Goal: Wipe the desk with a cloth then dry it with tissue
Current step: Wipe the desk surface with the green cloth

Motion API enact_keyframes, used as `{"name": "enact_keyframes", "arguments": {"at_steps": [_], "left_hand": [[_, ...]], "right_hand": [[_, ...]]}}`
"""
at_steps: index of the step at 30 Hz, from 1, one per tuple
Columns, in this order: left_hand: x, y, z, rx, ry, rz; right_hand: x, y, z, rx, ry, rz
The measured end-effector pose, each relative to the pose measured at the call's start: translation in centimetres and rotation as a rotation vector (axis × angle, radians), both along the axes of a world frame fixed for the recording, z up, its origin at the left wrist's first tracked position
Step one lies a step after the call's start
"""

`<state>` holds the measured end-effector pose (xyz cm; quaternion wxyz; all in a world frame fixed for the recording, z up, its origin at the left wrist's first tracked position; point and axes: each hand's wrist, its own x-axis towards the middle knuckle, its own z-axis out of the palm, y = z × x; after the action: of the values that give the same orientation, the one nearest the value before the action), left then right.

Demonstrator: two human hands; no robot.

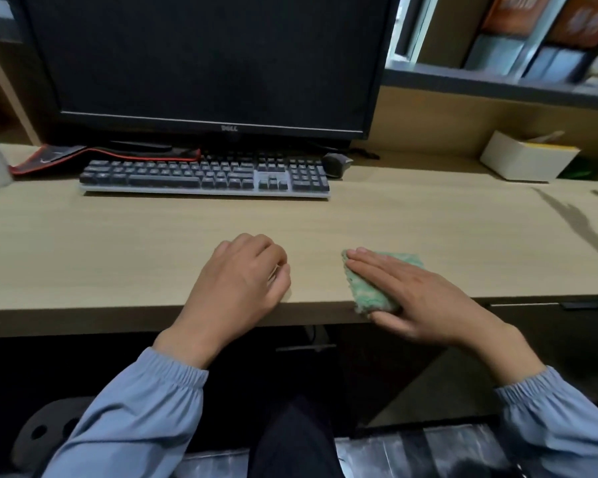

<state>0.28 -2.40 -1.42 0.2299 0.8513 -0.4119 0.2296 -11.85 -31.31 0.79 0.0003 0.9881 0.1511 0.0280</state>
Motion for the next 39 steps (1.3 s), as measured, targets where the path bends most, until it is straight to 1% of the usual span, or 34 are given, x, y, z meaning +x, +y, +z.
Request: {"name": "enact_keyframes", "arguments": {"at_steps": [3, 5, 7, 10, 13, 16, 20, 24, 27, 30, 33, 39], "left_hand": [[-0.2, -1.7, -0.2, 0.019, 0.0, -0.046], [-0.4, -2.4, -0.3, 0.026, -0.003, -0.048], [-0.5, -3.0, -0.3, 0.03, 0.001, -0.047], [-0.4, -3.3, -0.3, 0.028, 0.007, -0.043], [-0.3, -3.3, -0.3, 0.009, 0.02, -0.05], [-0.3, -2.7, -0.1, 0.008, 0.02, -0.051], [0.5, -1.0, 0.3, 0.014, 0.027, 0.0], [1.5, 1.3, 0.2, 0.012, 0.042, 0.075], [2.0, 2.8, 0.2, 0.013, 0.055, 0.11], [2.3, 4.3, 0.1, -0.006, 0.051, 0.142], [2.5, 5.6, -0.1, -0.027, 0.053, 0.175], [3.0, 8.4, -0.2, -0.038, 0.071, 0.217]], "right_hand": [[-0.4, 0.1, 1.0, 0.038, 0.061, -0.016], [-0.7, 0.8, 1.6, 0.038, 0.089, -0.065], [-1.4, 2.0, 1.5, 0.066, 0.045, -0.183], [-2.2, 4.2, -0.2, 0.14, -0.062, -0.423], [-1.9, 5.1, -1.9, 0.101, -0.058, -0.504], [-0.5, 4.8, -1.2, 0.1, -0.038, -0.518], [3.3, 3.4, 0.2, 0.112, 0.121, -0.516], [8.8, 1.8, 1.0, 0.115, 0.227, -0.515], [12.8, 1.3, 1.5, 0.098, 0.265, -0.515], [15.2, 1.9, 1.5, 0.096, 0.256, -0.536], [15.1, 2.7, 1.3, 0.099, 0.23, -0.557], [9.9, 6.6, 0.9, 0.09, 0.27, -0.428]]}}
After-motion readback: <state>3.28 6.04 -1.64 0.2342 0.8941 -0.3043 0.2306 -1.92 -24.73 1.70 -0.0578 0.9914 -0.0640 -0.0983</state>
